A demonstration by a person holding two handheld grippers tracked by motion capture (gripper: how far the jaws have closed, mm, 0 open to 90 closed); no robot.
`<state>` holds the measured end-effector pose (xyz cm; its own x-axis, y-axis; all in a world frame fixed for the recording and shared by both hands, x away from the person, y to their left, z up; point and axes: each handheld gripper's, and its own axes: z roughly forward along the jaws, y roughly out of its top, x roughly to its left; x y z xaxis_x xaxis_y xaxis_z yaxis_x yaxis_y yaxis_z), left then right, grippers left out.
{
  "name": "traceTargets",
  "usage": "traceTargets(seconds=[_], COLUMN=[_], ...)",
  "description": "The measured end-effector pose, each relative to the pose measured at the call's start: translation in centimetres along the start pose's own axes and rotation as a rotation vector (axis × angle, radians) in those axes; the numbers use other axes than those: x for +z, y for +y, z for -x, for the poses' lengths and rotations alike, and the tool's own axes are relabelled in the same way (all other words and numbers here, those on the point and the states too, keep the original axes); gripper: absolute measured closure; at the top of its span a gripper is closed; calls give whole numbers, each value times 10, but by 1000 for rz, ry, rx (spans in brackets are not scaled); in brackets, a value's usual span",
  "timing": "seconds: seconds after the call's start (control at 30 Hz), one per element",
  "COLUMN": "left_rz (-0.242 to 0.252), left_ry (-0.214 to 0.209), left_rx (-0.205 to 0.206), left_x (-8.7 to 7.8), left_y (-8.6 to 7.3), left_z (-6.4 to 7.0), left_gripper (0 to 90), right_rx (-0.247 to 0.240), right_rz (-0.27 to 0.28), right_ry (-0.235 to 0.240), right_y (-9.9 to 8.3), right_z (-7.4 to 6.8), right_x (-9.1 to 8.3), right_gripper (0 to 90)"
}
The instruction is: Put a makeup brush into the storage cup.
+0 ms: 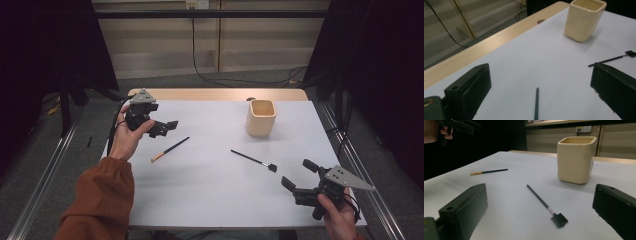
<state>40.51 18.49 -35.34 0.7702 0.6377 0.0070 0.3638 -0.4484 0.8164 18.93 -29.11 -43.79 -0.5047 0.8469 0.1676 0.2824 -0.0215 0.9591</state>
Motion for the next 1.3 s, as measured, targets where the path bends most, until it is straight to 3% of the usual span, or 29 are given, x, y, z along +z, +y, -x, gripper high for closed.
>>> traceTargets(seconds=[0.23,0.4,0.7,0.97,1.23,1.3], left_rz=[-130,-208,-391,-545,-608,-625], left_ry=[-30,-38,-56,-79,-90,-75], left_rx=[-36,-34,5,26,37,46], left_x=[8,12,27,46,54,56], left_y=[-4,-6,-3,-14,-19,-21], left_z=[-11,-17,-20,-23,-26,-25], left_gripper=[44,51,61,64,64,67], right_rx=[-1,-2,-6,-9,-10,-10], right_rz=[-4,-5,-11,-14,-18,-19], right_ry=[-1,0,0,1,2,1], right_y=[0,0,0,-1,-1,-1], right_z=[0,0,0,0,0,0], right_x=[0,1,1,0,0,1], right_gripper=[0,0,0,0,0,0])
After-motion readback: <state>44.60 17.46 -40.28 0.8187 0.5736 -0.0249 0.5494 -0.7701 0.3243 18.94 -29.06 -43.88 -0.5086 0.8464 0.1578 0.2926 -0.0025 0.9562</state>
